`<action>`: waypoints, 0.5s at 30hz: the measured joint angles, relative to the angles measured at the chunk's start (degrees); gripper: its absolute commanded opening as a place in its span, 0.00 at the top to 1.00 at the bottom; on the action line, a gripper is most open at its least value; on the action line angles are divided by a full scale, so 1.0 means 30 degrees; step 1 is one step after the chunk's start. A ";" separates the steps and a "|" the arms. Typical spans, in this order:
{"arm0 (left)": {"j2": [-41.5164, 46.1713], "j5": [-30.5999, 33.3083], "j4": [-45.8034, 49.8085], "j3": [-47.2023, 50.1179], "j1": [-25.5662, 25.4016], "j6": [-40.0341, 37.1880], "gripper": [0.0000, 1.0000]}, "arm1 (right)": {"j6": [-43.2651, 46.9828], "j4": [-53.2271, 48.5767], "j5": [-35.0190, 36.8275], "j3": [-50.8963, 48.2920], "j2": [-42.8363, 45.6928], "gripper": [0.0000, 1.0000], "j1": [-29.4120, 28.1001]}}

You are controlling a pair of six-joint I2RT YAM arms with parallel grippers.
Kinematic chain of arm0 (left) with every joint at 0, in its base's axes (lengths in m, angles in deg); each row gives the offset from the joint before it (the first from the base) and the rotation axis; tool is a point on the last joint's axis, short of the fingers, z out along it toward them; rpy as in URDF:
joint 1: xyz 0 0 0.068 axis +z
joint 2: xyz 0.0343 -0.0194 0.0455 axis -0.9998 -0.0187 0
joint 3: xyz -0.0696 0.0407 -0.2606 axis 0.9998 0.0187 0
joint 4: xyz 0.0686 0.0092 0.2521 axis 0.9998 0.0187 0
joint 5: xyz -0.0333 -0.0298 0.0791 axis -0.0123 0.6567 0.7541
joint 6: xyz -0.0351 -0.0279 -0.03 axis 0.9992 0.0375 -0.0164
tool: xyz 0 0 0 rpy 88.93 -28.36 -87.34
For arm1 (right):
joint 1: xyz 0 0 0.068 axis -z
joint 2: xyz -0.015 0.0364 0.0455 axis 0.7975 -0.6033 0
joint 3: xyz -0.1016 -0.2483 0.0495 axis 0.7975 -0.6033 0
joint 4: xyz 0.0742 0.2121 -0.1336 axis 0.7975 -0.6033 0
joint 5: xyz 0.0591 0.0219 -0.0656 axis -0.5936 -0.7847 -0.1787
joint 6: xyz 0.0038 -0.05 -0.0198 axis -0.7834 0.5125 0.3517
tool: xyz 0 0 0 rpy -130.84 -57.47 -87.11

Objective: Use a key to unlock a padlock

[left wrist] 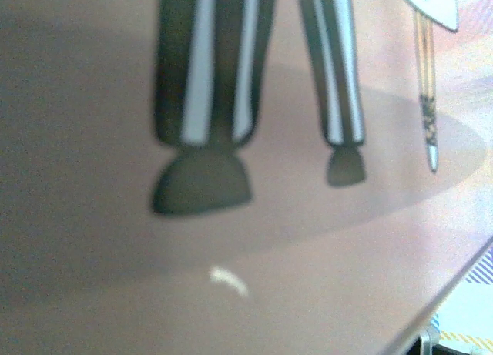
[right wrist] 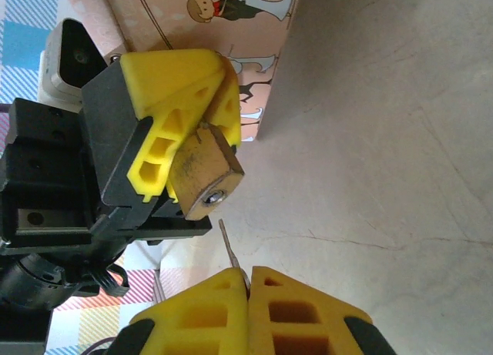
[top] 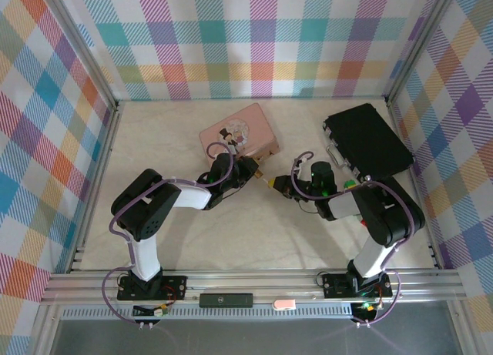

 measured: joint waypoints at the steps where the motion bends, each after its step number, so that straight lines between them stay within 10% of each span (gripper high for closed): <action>1: 0.0000 0.0000 0.0000 0.0000 0.0000 0.0000 1.00 | -0.0102 0.0168 -0.0036 0.0036 -0.0117 1.00 -0.0058; 15: 0.0000 0.0044 -0.0277 0.0095 -0.0007 0.0095 1.00 | -0.1064 0.1749 -0.0109 0.0066 -0.0634 1.00 -0.0168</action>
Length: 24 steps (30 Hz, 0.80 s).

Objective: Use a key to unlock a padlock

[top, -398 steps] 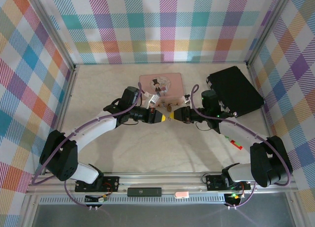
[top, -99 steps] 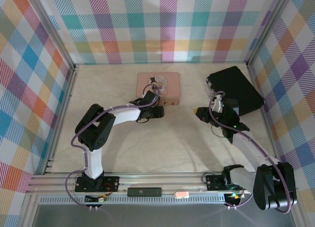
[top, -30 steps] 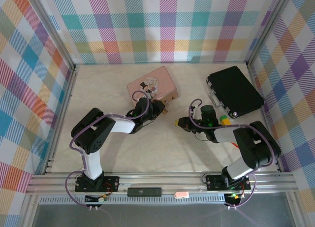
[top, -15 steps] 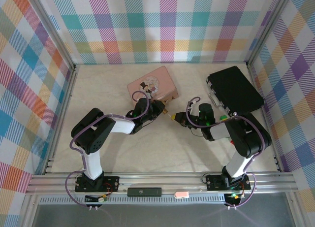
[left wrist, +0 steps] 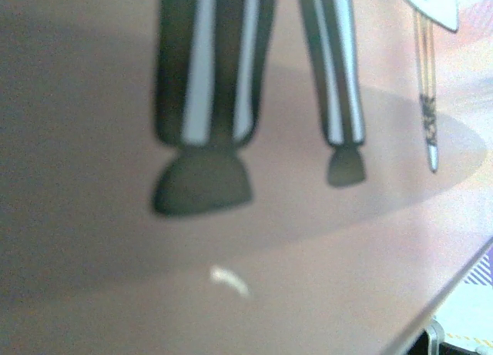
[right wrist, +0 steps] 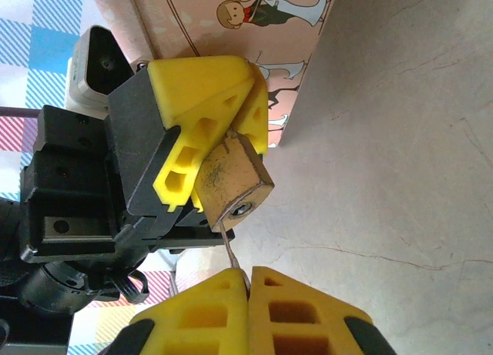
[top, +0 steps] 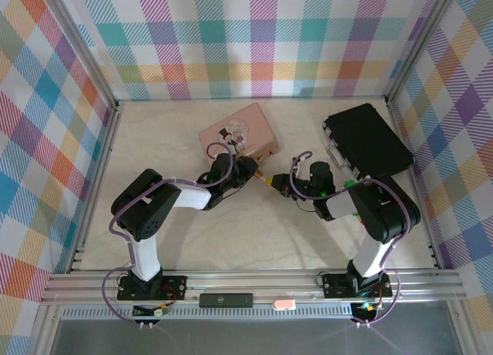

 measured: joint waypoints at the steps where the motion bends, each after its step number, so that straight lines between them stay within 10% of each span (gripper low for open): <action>1: 0.0000 0.0000 -0.0058 0.0029 0.0000 0.0007 1.00 | -0.0102 0.0051 0.0007 0.0000 -0.0051 1.00 0.0000; 24: 0.0022 0.0372 -0.0889 0.0284 -0.0087 0.0758 1.00 | -0.2725 0.3395 -0.0255 0.0000 -0.1836 1.00 0.0015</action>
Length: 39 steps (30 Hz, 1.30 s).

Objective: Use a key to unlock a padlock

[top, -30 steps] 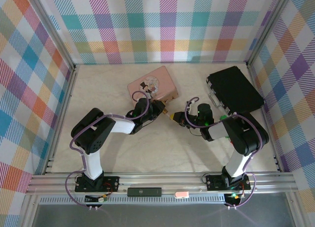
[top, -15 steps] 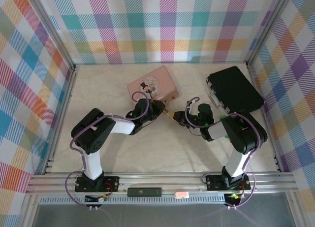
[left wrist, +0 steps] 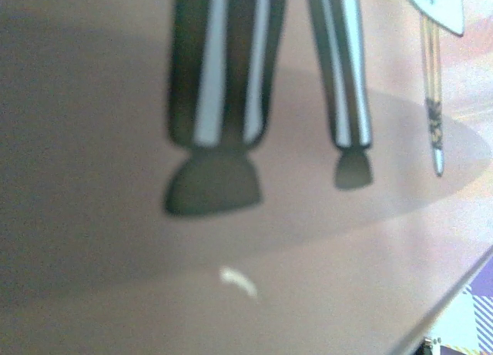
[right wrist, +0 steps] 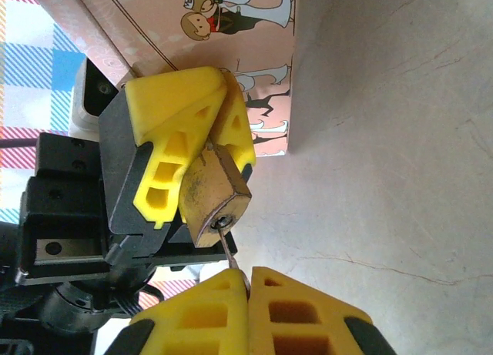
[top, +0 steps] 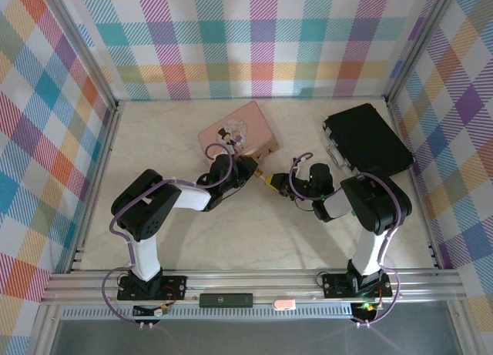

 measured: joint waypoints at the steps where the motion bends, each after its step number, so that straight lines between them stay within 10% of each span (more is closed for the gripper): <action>1: 0.0007 0.0073 -0.0102 0.0044 0.0000 0.0087 1.00 | -0.0372 0.0313 -0.0058 0.0000 -0.0124 1.00 0.0007; 39: 0.0175 0.0058 -0.0860 0.0466 -0.0087 0.0794 1.00 | -0.4517 0.1683 -0.1275 0.0022 -0.0401 1.00 0.0284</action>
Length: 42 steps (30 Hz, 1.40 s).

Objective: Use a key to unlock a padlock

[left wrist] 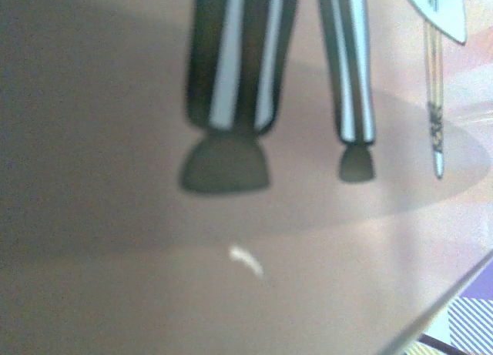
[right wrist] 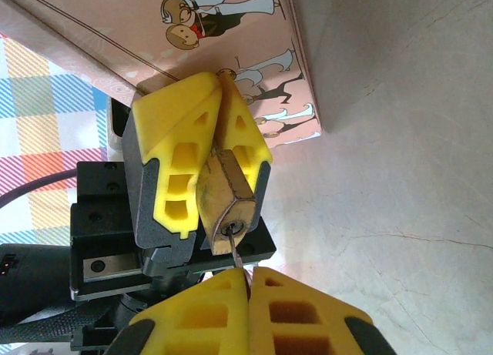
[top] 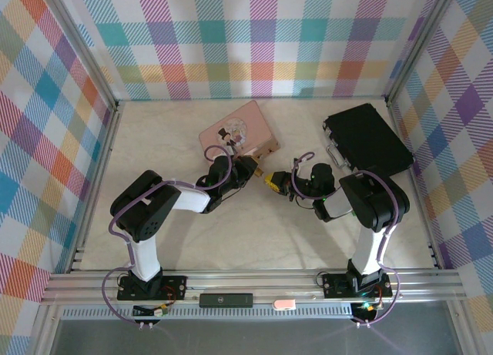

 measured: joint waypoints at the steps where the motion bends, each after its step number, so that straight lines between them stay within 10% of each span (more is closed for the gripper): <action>1: 0.0000 -0.0015 -0.0007 0.0000 0.0000 0.0000 1.00 | 0.0007 0.0000 0.0007 -0.0015 0.0007 1.00 0.0000; 42: -0.0393 0.2229 -0.2251 0.0678 -0.0554 0.0597 1.00 | -0.0962 -0.1574 0.0554 0.1727 -0.0648 0.98 0.0087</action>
